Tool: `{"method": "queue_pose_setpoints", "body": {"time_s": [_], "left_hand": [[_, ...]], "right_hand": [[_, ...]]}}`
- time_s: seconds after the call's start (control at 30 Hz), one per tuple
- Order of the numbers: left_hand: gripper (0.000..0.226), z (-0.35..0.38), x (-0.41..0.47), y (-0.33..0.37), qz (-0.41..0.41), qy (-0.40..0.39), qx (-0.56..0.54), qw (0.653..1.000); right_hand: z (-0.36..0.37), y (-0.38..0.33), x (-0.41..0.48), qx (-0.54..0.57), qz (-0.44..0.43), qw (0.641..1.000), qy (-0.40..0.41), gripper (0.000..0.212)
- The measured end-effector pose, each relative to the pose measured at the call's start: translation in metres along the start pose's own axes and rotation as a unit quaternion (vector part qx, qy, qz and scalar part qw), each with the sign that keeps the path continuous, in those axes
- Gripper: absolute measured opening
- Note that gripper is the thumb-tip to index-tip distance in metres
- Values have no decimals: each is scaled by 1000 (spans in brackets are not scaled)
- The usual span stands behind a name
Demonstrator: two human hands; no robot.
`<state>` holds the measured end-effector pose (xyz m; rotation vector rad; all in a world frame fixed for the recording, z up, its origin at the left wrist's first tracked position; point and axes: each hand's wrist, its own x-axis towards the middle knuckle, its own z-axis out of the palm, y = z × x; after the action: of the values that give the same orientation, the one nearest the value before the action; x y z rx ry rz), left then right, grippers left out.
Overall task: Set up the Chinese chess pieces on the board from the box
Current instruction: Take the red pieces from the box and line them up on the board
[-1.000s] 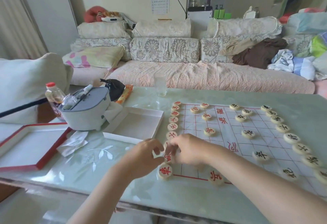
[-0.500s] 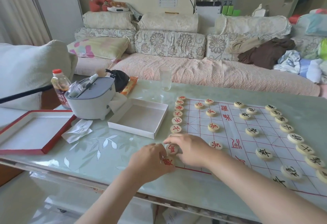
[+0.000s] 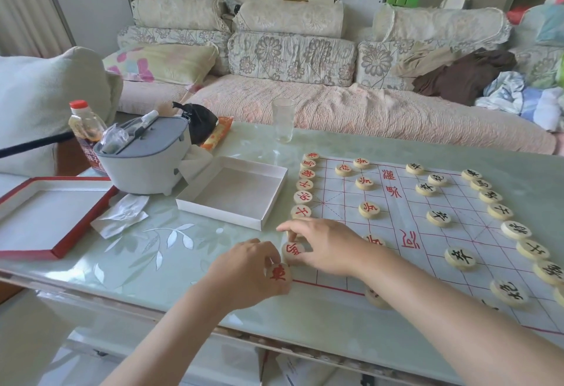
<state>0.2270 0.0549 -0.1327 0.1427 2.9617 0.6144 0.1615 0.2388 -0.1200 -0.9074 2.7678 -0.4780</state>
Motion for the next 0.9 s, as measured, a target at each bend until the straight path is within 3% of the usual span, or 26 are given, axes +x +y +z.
{"method": "queue_pose_setpoints", "body": {"time_s": [0.13,0.27,0.47,0.77,0.9], "left_hand": [[53,-4,-1,-4,0,-12,-11,1000],[55,-5,1,1,-16,15,61,998],[47,-9,-2,3,32,-9,-18,999],[51,-5,-2,3,27,-5,-2,1000],[54,-8,-1,2,27,-6,-20,999]], "right_hand": [[3,2,-1,29,-9,1000,7,54],[10,6,1,-26,7,999,32,45],[11,6,-1,-18,15,999,37,42],[11,0,-5,-22,45,997,56,34],[8,-2,-7,-43,60,995,61,43]]}}
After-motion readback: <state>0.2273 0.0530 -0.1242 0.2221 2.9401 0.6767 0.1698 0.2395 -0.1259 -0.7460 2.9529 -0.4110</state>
